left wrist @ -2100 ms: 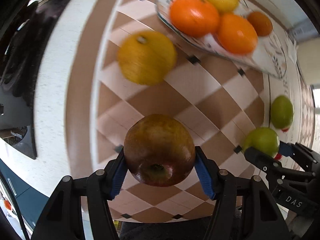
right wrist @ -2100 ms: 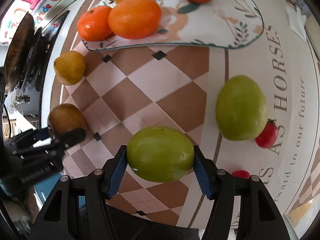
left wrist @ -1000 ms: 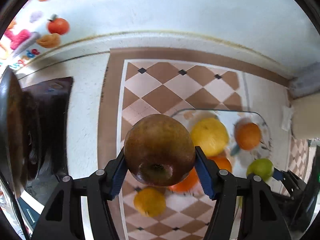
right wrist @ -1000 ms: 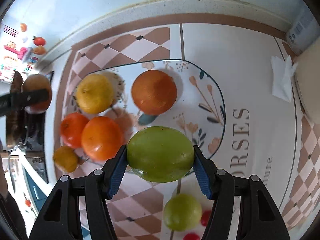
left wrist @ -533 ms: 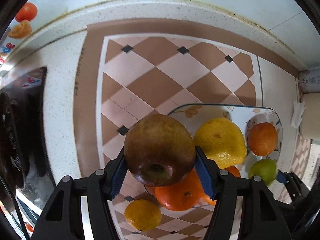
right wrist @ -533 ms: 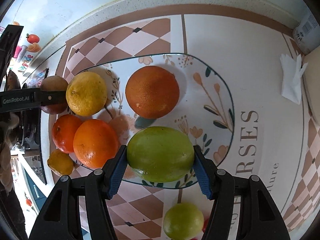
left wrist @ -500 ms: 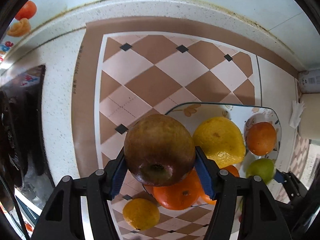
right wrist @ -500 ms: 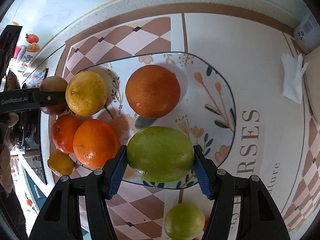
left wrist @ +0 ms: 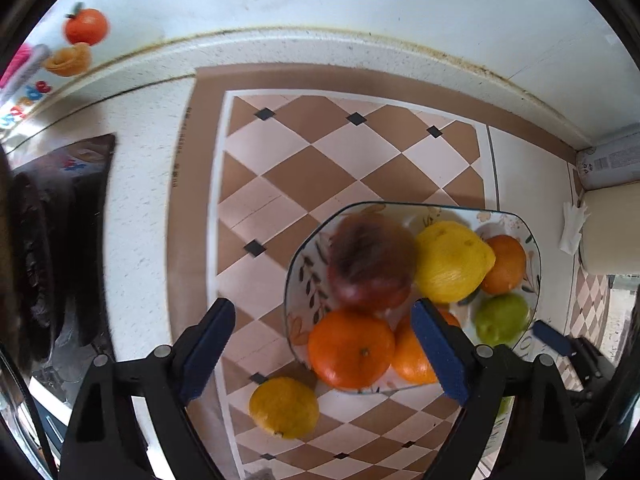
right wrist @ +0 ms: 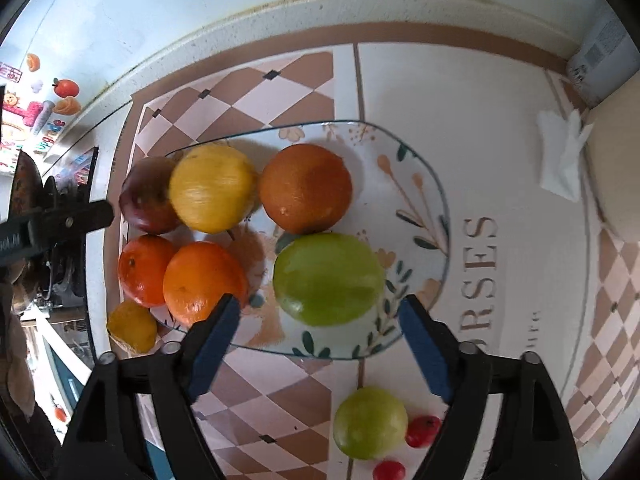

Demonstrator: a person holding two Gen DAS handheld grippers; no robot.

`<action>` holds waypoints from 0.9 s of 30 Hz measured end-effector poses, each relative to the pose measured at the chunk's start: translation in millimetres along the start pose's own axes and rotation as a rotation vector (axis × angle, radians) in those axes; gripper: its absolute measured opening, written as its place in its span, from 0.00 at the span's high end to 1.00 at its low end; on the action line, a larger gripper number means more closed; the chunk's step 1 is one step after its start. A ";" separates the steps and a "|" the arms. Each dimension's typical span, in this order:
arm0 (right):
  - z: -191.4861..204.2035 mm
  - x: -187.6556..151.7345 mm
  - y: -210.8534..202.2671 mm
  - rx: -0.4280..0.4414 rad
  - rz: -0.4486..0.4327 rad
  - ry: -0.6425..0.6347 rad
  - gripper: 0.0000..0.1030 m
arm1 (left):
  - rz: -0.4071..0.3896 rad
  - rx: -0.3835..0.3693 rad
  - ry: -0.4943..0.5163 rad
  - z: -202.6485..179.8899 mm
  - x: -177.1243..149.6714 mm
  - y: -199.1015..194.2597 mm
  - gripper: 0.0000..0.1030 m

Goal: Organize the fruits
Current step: 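Place red apple and green apple onto the white plate, opening both grippers, then grasp the yellow lemon with left gripper while right gripper grasps the green apple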

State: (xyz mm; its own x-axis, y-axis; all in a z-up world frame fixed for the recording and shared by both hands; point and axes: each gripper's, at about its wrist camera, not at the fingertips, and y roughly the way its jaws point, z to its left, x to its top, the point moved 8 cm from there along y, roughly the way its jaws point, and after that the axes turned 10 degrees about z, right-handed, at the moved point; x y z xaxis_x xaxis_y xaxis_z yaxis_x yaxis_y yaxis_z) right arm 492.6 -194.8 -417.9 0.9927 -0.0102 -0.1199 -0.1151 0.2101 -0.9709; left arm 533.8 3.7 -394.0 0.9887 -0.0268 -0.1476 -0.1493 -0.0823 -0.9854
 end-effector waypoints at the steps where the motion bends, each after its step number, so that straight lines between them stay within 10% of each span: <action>1: -0.2 -1.9 -2.7 -0.008 -0.008 -0.002 0.11 | -0.018 0.008 -0.005 0.7 -5.4 -4.6 0.13; 27: 14.1 -133.2 -111.7 -0.063 -0.246 -0.026 0.10 | -0.354 0.112 0.011 -22.5 -160.6 -97.6 0.13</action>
State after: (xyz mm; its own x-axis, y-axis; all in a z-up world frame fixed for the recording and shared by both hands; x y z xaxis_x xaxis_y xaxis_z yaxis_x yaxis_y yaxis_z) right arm 373.7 -203.1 -290.5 0.9916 -0.0282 0.1262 0.1290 0.1428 -0.9813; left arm 389.2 -6.4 -272.2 0.9786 -0.0268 0.2042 0.2047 0.0213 -0.9786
